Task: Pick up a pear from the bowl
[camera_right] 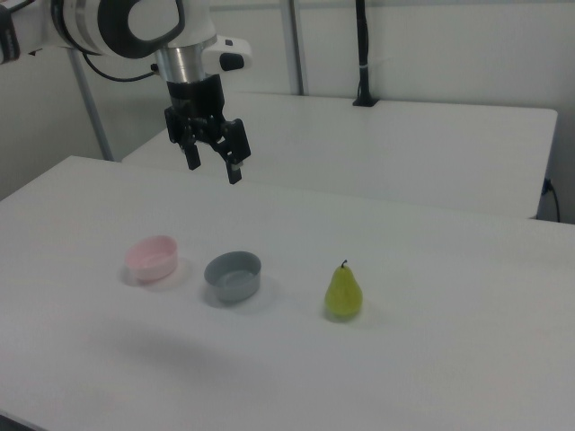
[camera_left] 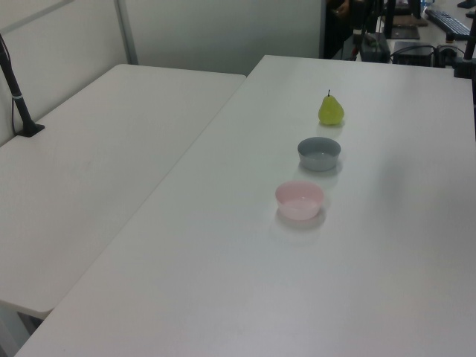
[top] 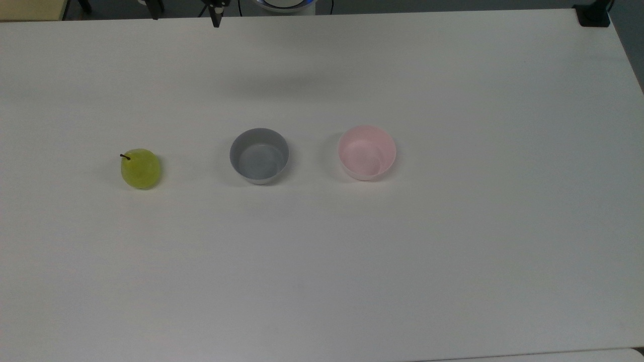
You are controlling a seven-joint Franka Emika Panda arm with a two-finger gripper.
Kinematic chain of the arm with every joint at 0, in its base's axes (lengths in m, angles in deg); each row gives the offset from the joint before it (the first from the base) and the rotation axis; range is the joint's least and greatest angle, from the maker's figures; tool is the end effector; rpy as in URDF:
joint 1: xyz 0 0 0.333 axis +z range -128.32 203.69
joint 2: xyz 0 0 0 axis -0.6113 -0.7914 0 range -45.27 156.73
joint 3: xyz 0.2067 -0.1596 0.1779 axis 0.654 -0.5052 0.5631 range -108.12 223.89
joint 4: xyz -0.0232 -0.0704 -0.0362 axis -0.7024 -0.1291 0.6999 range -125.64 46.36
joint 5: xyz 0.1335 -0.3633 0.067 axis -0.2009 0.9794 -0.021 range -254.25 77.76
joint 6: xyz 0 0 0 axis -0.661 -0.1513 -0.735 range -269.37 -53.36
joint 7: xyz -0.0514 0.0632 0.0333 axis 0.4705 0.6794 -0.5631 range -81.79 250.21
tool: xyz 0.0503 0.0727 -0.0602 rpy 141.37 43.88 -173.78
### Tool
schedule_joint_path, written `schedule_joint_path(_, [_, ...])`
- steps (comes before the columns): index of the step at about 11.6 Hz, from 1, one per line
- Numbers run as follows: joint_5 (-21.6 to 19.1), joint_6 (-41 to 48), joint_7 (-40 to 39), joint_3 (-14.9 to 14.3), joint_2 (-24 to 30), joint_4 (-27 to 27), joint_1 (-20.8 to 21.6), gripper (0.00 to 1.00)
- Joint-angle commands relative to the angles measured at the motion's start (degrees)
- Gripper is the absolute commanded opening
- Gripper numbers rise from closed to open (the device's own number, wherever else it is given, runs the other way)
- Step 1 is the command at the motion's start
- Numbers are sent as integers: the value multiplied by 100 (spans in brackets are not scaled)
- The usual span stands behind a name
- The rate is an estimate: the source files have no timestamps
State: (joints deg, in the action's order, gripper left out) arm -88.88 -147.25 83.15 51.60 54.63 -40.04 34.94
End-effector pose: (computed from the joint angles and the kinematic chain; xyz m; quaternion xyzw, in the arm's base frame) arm 0.5584 -0.0871 0.6151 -0.9975 0.0697 -0.0125 0.0035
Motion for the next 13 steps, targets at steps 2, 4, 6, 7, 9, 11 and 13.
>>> schedule_joint_path(2, [-86,-335,-357,-83,241,-391,213,100])
schedule_joint_path(4, [-86,-335,-1209,-83,198,-356,143,100])
schedule_joint_path(6, [-86,-335,-1283,-83,171,-338,134,100])
schedule_joint_path(7, [-86,-335,-1222,-83,162,-338,142,100])
schedule_joint_path(9, [-86,-335,-1221,-74,162,-338,143,100])
schedule_joint_path(11, [-77,-326,-1221,-57,162,-338,134,100])
schedule_joint_path(13, [-77,-326,-1221,-48,153,-338,134,100])
